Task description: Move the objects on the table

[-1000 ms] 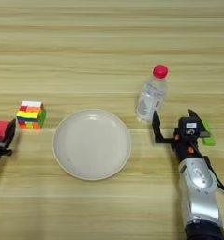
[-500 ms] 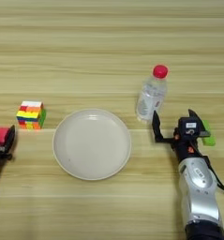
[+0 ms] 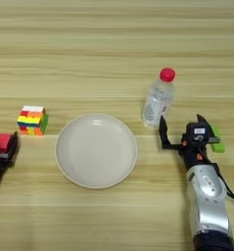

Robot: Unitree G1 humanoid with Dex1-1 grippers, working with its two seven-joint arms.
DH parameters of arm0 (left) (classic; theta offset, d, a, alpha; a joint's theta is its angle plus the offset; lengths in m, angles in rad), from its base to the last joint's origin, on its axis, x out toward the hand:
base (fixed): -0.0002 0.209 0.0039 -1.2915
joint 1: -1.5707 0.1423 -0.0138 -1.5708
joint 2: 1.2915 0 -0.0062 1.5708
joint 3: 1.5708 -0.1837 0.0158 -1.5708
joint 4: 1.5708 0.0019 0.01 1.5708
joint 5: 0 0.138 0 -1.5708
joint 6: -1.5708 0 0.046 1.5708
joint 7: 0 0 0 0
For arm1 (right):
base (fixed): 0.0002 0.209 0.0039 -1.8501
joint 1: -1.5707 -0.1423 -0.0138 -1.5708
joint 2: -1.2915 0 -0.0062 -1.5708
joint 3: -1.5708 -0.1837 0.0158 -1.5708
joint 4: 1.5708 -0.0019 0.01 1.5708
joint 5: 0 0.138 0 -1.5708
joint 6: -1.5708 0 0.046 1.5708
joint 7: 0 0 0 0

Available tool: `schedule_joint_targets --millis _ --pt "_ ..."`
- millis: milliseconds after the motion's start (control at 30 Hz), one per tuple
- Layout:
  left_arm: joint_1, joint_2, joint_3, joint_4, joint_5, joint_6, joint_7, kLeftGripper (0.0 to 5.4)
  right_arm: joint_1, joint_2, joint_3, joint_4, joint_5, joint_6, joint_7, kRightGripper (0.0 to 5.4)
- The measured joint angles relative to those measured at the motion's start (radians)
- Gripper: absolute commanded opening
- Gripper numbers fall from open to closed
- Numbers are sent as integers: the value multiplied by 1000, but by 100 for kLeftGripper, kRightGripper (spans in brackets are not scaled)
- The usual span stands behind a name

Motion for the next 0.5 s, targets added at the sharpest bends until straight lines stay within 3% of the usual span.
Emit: schedule_joint_targets --millis 500 --pt "7 1 -8 -36 3 -11 3 481 0 0 0 0 0 0 0 540"
